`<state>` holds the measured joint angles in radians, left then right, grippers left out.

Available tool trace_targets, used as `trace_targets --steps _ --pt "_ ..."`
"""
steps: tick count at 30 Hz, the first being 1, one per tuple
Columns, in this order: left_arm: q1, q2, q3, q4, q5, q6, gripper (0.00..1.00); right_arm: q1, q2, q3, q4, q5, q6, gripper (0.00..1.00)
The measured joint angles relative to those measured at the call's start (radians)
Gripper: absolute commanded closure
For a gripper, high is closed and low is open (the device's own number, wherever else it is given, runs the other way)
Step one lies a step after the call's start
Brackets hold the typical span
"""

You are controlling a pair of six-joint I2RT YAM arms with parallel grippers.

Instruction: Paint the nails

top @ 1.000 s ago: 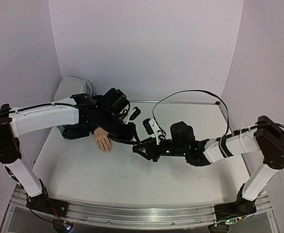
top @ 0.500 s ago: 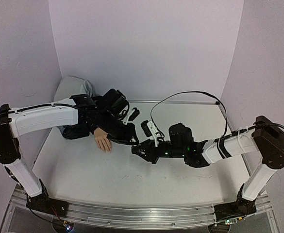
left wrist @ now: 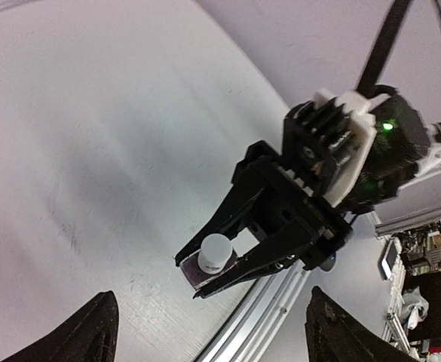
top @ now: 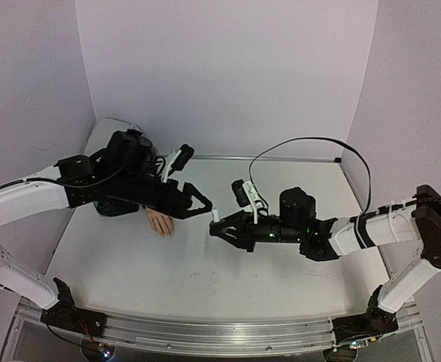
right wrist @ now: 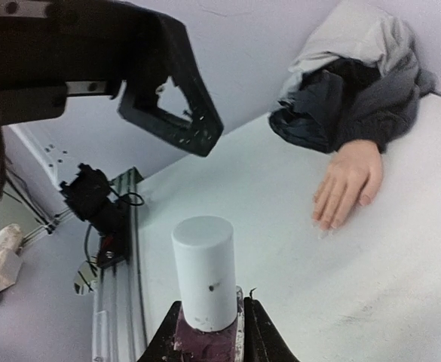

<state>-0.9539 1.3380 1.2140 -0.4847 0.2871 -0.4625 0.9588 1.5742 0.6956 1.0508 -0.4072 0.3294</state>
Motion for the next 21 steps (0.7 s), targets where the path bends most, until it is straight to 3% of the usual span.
trace_targets --steps 4,10,15,21 --pt "0.006 -0.103 -0.054 0.128 0.109 0.034 0.18 0.000 -0.046 -0.010 0.083 -0.147 0.042 1.00" --pt "0.006 -0.082 -0.054 0.243 0.307 0.080 0.33 0.000 -0.050 -0.006 0.210 -0.333 0.129 1.00" --pt "0.002 -0.061 -0.054 0.281 0.415 0.100 0.39 0.000 -0.045 0.031 0.261 -0.404 0.175 1.00" --pt "-0.014 -0.037 -0.054 0.303 0.463 0.105 0.60 0.000 -0.026 0.057 0.288 -0.426 0.195 1.00"
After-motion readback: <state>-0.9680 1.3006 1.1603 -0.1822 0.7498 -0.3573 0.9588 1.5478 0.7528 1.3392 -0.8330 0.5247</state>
